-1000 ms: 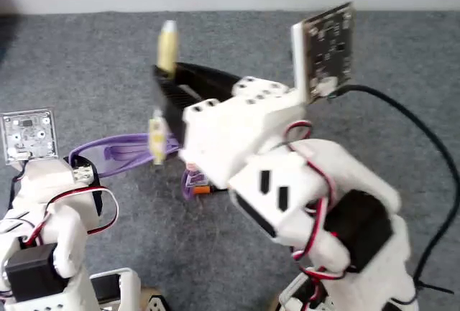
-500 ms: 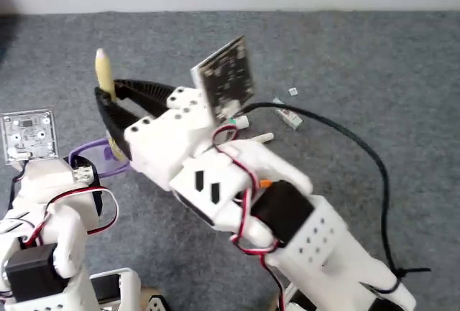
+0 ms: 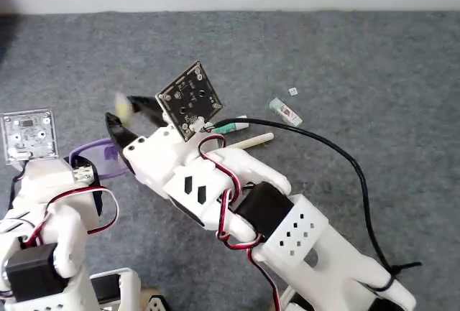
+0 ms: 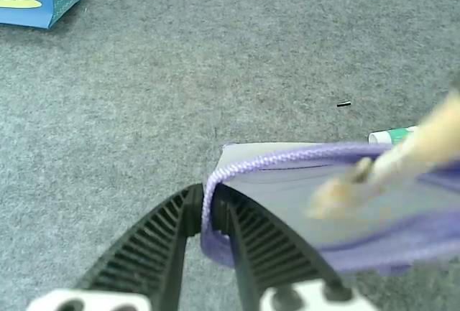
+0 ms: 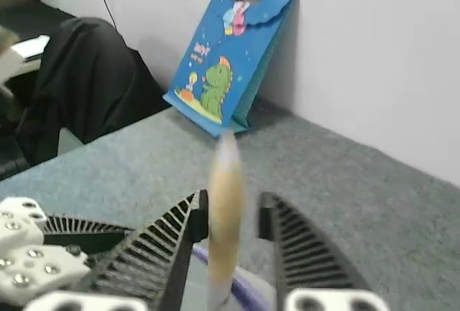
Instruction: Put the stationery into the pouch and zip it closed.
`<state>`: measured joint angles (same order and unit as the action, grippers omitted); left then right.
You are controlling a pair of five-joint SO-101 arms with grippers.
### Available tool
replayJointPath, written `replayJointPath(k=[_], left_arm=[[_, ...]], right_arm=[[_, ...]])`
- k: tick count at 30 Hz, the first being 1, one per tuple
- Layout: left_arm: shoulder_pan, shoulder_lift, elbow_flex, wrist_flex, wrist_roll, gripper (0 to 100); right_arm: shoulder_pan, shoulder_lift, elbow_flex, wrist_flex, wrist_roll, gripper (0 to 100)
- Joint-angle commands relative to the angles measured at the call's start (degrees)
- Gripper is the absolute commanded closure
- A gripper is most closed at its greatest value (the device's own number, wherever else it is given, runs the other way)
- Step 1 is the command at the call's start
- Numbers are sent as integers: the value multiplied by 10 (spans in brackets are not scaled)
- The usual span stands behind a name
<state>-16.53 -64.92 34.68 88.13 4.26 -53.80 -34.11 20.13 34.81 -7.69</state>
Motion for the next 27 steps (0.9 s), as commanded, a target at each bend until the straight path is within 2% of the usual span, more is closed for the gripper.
replayJointPath(k=[1,8,18,27], left_arm=[[0,11,26,-3,5,989],[0,11,25,-3,5,989],[0,11,25,-3,5,989],[0,10,25,-3,5,989]], right_arm=[[-2,-15,-33,39,4,774],[10,-15,-130,129,4,851],[165,-8,-171,356,8,865],[249,58,-103,451,156,862]])
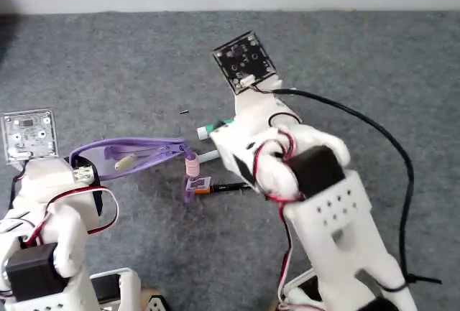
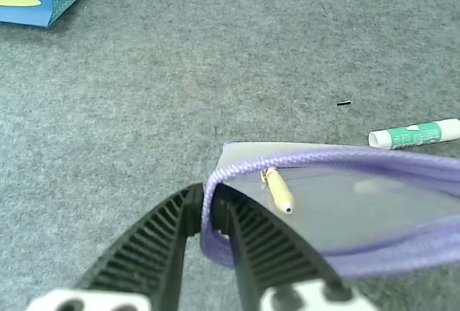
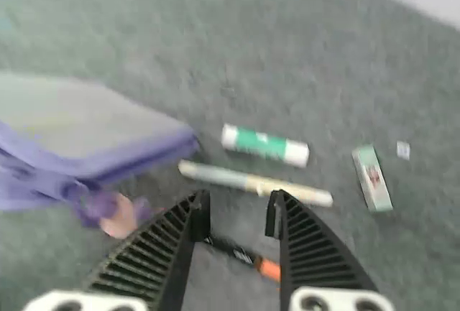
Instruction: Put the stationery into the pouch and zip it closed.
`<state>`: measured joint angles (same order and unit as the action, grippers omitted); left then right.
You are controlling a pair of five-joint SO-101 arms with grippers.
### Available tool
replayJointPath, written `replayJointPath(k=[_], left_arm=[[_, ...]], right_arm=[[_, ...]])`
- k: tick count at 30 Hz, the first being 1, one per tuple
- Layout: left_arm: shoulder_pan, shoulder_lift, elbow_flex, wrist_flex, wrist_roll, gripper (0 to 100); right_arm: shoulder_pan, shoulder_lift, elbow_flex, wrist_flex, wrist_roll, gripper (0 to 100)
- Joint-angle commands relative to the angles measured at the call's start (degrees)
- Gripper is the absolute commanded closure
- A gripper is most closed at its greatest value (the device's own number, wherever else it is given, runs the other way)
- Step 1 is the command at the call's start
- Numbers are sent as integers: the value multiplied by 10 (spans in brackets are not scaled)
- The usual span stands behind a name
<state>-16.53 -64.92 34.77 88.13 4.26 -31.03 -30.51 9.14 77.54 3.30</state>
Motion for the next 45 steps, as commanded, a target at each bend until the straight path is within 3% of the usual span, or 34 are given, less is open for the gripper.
replayJointPath(k=[1,6,15,21,28,41,45], left_arm=[[0,10,24,-3,5,989],[0,8,24,-3,5,989],[-1,9,24,-4,5,989],[-1,9,24,-4,5,989],[-1,11,24,-4,5,989],[-1,11,25,-4,5,989],[-1,11,25,-4,5,989]], right_arm=[[25,37,16,29,59,862],[27,126,52,27,100,861],[24,307,62,-65,164,853],[24,366,61,-72,172,671],[-22,401,62,-104,168,727],[-24,494,62,-160,171,734],[-25,492,60,-135,171,734]])
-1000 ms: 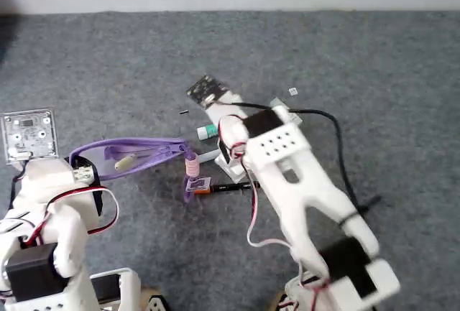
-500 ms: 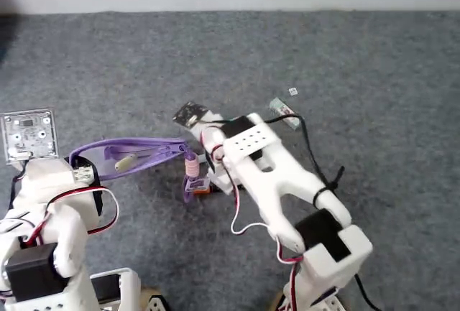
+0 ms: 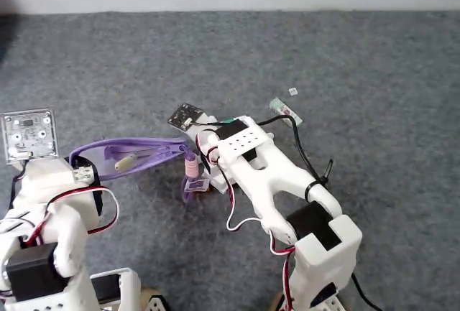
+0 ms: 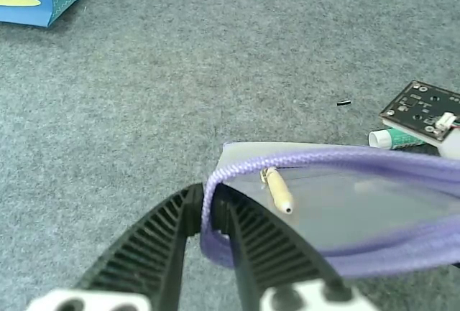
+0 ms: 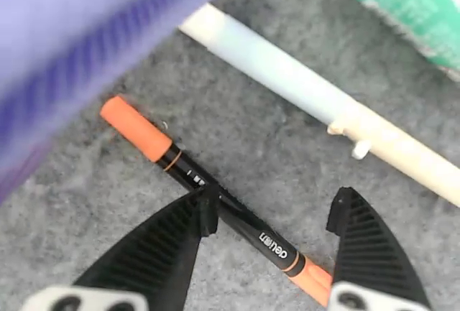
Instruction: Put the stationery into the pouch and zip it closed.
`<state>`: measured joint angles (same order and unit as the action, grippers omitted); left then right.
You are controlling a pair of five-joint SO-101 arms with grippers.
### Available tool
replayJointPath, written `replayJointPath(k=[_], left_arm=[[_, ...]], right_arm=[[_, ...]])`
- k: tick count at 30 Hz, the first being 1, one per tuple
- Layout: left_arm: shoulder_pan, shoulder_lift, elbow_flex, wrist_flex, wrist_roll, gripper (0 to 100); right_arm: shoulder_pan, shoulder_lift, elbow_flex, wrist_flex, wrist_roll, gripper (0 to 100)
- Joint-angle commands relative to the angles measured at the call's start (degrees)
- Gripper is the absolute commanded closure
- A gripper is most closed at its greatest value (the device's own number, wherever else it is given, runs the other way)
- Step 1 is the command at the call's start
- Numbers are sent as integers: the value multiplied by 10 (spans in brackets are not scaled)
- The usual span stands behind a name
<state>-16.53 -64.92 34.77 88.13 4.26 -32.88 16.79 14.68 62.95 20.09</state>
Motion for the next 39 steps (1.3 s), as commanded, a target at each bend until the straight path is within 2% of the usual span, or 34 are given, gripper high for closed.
replayJointPath(k=[1,14,27,29,34,36,39], left_arm=[[-1,11,25,-4,5,989],[-1,11,25,-4,5,989],[-1,11,25,-4,5,989],[-1,10,25,-4,5,989],[-1,11,25,-4,5,989],[-1,11,25,-4,5,989],[-1,11,25,-4,5,989]], right_arm=[[-7,14,4,24,2,734],[-26,-97,6,111,0,734],[-15,27,0,-17,1,736],[-1,32,-17,-15,1,770],[44,46,-41,-13,5,998],[58,46,-43,-5,6,961],[73,44,-45,7,6,995]])
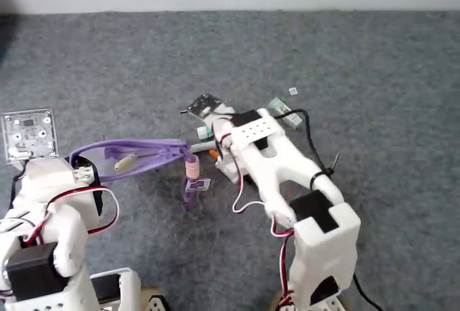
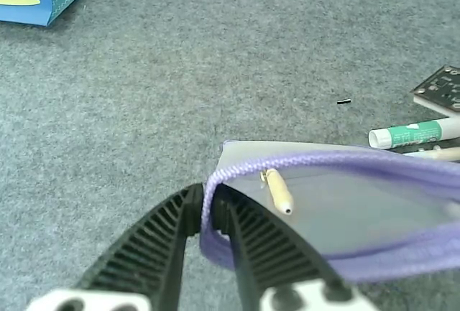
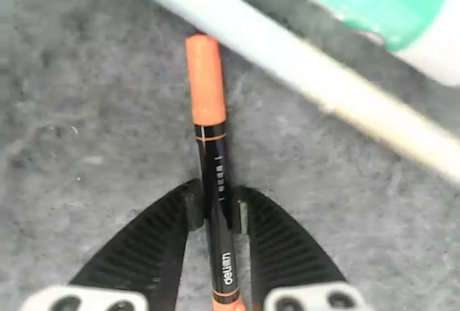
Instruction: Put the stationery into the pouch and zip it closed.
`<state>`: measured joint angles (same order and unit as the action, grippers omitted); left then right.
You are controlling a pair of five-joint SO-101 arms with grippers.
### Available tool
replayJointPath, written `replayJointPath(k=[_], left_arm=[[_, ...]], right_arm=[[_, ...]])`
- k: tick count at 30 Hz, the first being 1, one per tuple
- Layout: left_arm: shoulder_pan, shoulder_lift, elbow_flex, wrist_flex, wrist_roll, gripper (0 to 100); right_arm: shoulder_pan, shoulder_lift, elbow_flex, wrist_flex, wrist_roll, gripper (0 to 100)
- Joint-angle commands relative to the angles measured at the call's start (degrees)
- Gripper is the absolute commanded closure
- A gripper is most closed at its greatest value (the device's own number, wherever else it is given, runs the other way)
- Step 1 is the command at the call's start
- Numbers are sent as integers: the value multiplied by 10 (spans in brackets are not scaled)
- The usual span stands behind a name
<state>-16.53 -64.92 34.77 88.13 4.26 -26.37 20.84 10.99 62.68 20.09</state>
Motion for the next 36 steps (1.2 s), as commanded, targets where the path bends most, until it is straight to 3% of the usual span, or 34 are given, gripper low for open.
replayJointPath(k=[1,10,14,22,28,36], left_arm=[[-1,11,25,-4,5,989],[-1,11,26,-4,5,989],[-1,11,26,-4,5,989],[-1,11,26,-4,5,989],[-1,11,26,-4,5,989],[0,12,27,-4,5,989]], right_arm=[[15,2,-8,13,6,990],[69,-131,-16,121,2,991],[67,-239,-15,186,-4,991],[22,-474,-15,272,-93,991],[-79,-635,-16,233,-184,991],[-190,-713,-14,33,-251,991]])
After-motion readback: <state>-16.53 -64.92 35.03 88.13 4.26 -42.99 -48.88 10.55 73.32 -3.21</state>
